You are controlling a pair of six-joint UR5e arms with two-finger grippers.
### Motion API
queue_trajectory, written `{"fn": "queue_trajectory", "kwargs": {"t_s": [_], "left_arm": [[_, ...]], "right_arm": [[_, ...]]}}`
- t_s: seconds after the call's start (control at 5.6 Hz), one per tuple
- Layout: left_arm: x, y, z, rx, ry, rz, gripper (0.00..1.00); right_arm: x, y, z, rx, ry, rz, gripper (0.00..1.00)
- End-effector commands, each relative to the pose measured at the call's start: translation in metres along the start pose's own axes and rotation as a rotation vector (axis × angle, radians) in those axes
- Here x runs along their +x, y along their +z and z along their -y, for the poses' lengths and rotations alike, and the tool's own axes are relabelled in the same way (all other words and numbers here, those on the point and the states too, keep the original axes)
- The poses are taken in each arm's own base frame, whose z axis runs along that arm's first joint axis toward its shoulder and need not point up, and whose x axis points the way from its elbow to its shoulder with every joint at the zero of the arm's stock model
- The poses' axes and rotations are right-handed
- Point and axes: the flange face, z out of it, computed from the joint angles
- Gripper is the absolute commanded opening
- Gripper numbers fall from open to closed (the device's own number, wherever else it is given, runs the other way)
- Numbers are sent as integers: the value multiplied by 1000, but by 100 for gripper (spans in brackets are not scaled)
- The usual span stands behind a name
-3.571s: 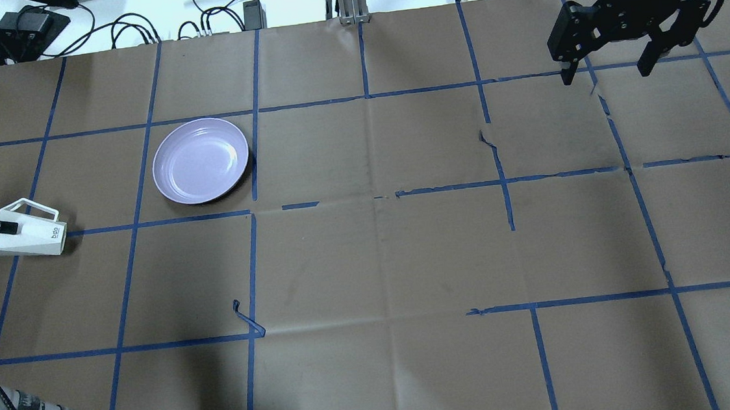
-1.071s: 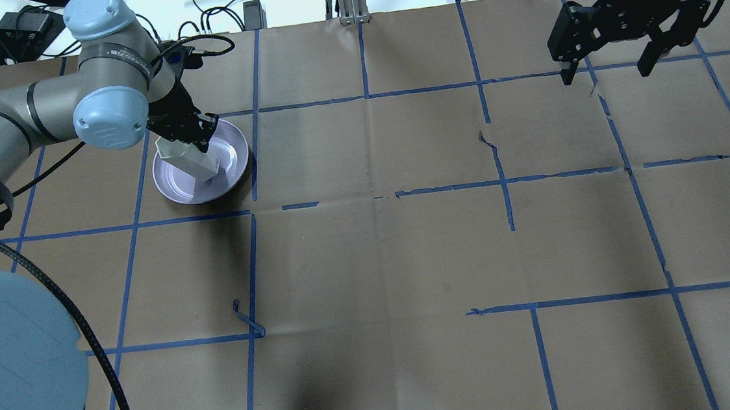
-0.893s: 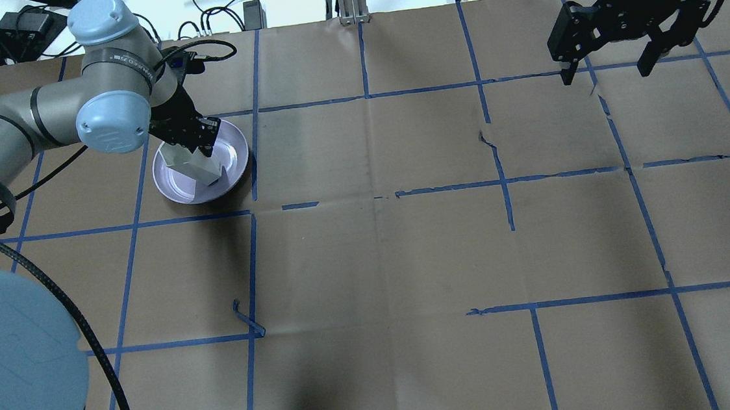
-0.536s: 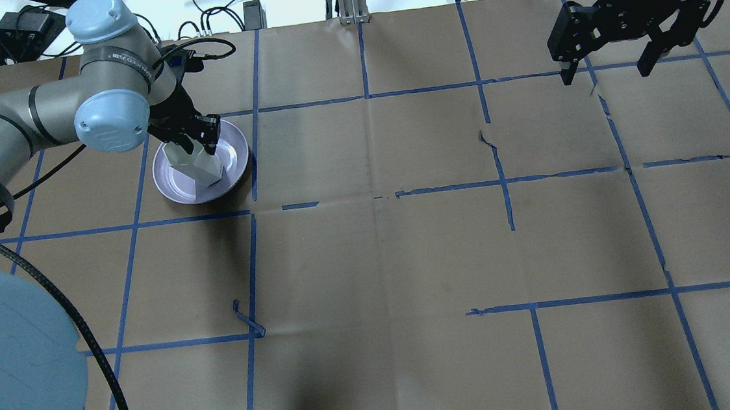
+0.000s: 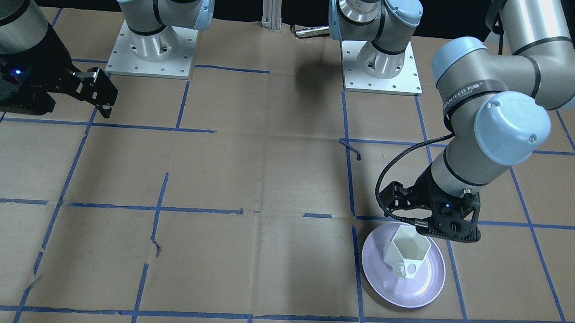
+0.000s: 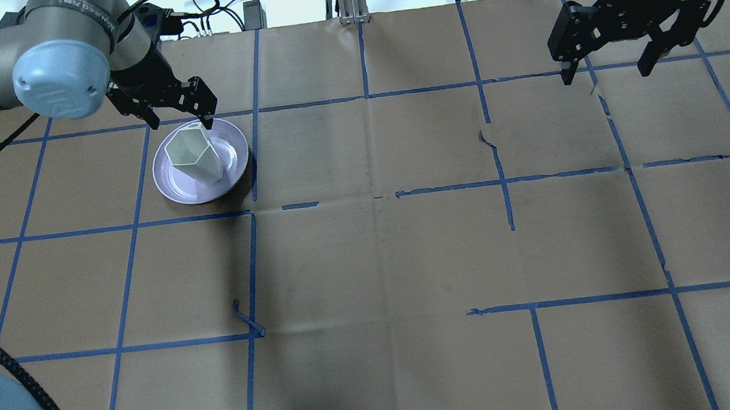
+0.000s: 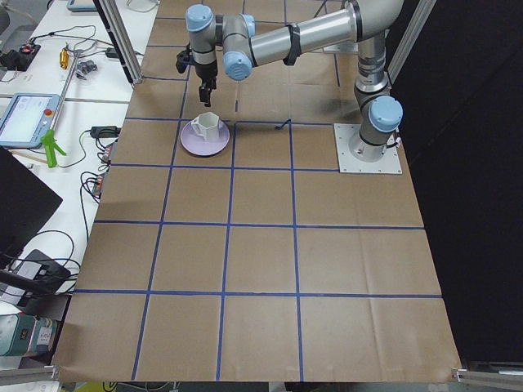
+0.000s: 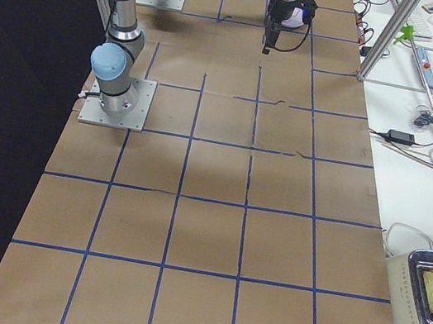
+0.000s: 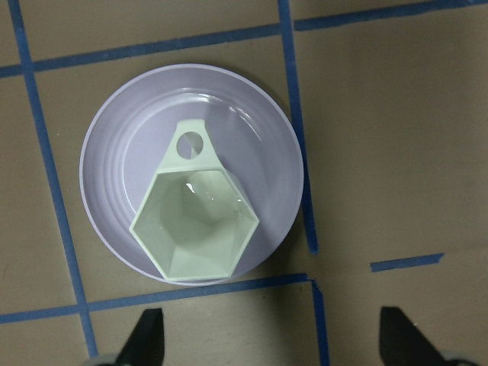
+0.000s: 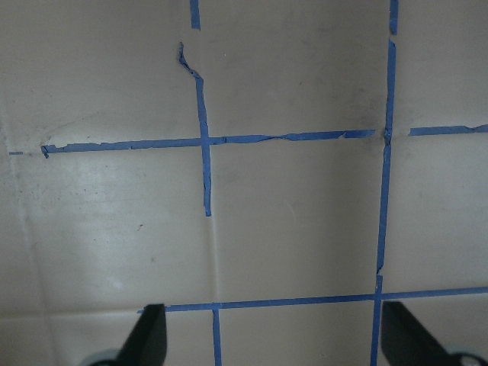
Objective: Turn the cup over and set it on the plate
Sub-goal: 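Open the left gripper and raise it off the mug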
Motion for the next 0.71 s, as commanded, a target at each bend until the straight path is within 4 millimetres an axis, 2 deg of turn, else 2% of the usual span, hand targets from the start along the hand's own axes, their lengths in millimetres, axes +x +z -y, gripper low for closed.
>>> {"fn": "queue_trajectory", "kwargs": {"t_s": [0.0, 0.18, 0.36, 0.54], "left_arm": [[41, -83, -30, -46, -59, -7, 98], [51, -111, -51, -60, -50, -4, 98], [56, -124, -65, -50, -42, -2, 99], [60, -129, -84, -44, -29, 0, 99]], "right_arm": [[0, 0, 0, 0, 0, 0, 100], [0, 0, 0, 0, 0, 0, 100], [0, 0, 0, 0, 0, 0, 100], [0, 0, 0, 0, 0, 0, 100]]}}
